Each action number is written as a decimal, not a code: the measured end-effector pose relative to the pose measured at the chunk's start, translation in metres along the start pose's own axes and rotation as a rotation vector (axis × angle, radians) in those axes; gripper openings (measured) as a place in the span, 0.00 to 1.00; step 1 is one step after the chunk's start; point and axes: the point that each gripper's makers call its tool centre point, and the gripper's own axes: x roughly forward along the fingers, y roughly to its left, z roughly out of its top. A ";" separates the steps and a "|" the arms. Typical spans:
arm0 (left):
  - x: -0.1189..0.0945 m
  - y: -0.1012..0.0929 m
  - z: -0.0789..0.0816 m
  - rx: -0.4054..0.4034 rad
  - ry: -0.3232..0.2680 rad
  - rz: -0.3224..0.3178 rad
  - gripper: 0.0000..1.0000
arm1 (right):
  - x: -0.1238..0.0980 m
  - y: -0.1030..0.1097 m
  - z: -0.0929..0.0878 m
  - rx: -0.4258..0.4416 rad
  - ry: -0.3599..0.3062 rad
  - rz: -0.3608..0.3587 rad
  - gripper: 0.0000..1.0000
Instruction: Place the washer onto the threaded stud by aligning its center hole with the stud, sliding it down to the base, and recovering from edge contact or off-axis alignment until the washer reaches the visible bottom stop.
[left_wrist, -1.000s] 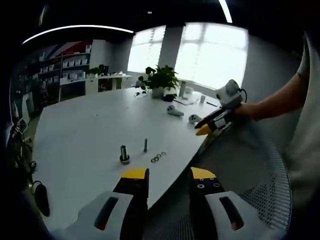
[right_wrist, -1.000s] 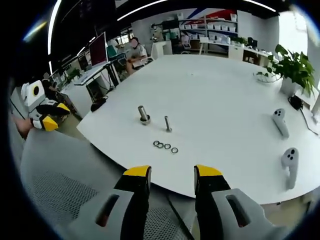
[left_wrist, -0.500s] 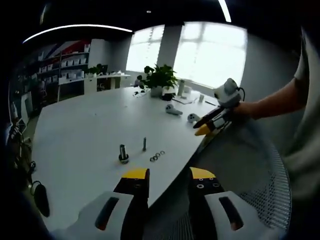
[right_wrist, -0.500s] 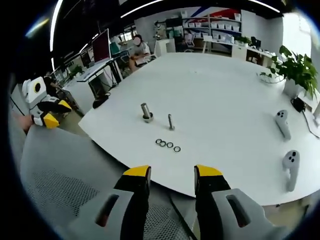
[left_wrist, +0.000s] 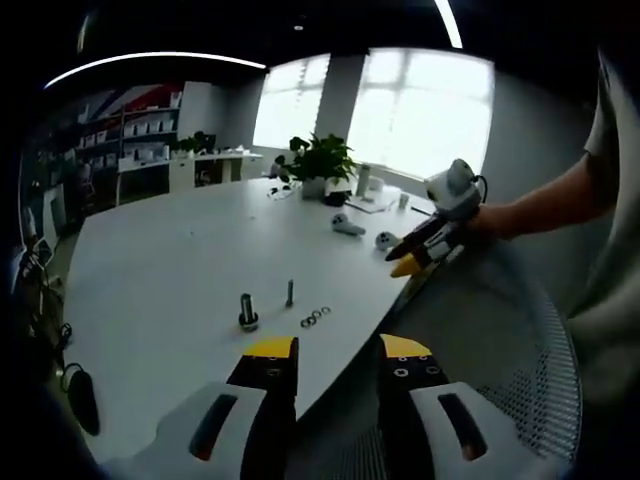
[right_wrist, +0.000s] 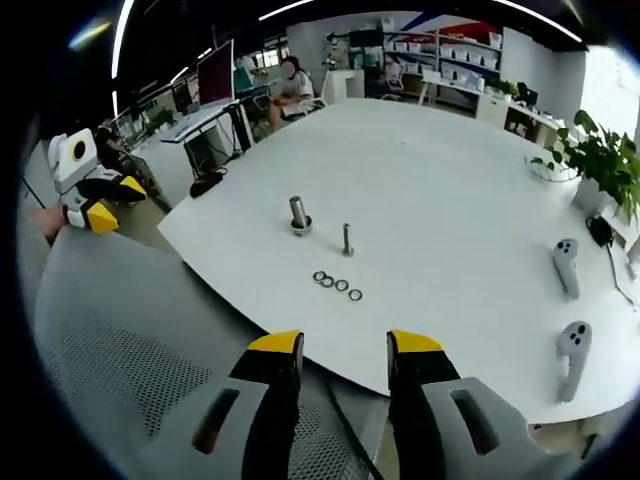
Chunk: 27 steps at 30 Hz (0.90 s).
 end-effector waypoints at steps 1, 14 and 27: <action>0.000 0.000 0.000 0.001 -0.002 -0.001 0.29 | 0.000 0.001 -0.001 -0.006 0.008 0.001 0.37; 0.000 0.002 -0.004 0.000 0.017 0.008 0.29 | 0.029 -0.012 0.012 0.040 0.098 0.040 0.38; 0.001 0.003 -0.004 -0.007 0.020 0.011 0.29 | 0.088 0.001 0.003 -0.193 0.238 0.069 0.33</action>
